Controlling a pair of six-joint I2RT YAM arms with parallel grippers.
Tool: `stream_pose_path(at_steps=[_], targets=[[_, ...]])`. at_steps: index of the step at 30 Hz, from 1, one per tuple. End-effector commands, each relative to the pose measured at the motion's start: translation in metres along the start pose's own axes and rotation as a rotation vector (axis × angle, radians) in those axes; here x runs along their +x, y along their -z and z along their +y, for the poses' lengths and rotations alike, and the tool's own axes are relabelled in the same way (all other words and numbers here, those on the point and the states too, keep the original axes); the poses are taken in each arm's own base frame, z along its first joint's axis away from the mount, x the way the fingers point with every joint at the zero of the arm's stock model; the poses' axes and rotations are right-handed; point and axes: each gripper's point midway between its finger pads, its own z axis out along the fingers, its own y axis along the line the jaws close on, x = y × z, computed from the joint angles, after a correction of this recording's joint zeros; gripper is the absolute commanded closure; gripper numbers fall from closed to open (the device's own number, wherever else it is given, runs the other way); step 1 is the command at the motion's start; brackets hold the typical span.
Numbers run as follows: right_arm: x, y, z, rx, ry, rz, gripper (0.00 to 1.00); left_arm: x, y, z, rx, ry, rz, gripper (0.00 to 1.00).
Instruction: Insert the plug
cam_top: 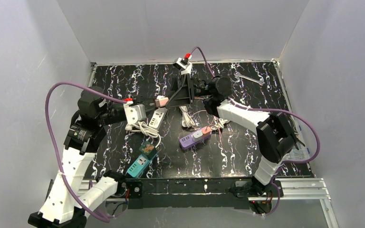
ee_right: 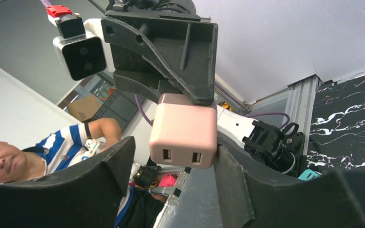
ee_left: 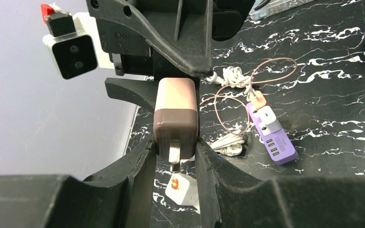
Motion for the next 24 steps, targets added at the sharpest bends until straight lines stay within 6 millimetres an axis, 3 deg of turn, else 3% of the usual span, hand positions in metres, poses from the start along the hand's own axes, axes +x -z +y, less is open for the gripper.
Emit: stream_pose_path(at_steps=[1,4,8,9,10,14,15,17,18,20,22,24], targets=[[-0.012,-0.007,0.044,-0.069,0.148,-0.005,0.29,0.010,-0.002,-0.019,0.072,0.033,0.009,1.00],[-0.009,-0.006,0.042,-0.061,0.142,0.009,0.31,0.011,-0.002,-0.020,0.076,0.033,0.011,1.00],[-0.008,-0.005,0.038,-0.048,0.132,0.010,0.52,0.011,-0.002,-0.022,0.083,0.025,0.009,1.00],[-0.008,-0.005,0.037,-0.044,0.127,0.011,0.46,0.011,-0.001,-0.023,0.087,0.026,0.006,1.00],[-0.008,-0.006,0.035,-0.039,0.123,0.014,0.62,0.010,-0.001,-0.024,0.090,0.025,0.004,1.00],[-0.009,-0.005,0.026,-0.010,0.119,0.025,0.83,0.013,-0.002,-0.025,0.094,0.042,0.013,1.00],[-0.010,-0.003,0.021,0.011,0.130,0.026,0.85,0.015,-0.002,-0.025,0.091,0.059,0.022,0.94],[-0.015,0.004,0.003,0.105,0.181,0.019,0.88,0.025,-0.005,-0.021,0.071,0.132,0.059,0.32],[-0.019,0.013,-0.014,0.186,0.221,0.005,0.89,0.032,-0.006,-0.021,0.063,0.167,0.084,0.23],[-0.018,0.038,-0.060,0.434,0.305,0.019,0.98,0.049,-0.008,-0.019,0.038,0.221,0.140,0.15],[-0.014,0.070,-0.102,0.672,0.414,0.071,0.99,0.067,-0.011,-0.014,-0.007,0.288,0.197,0.02],[-0.012,0.097,-0.128,0.790,0.471,0.075,0.99,0.085,-0.014,-0.012,-0.029,0.366,0.246,0.02]])
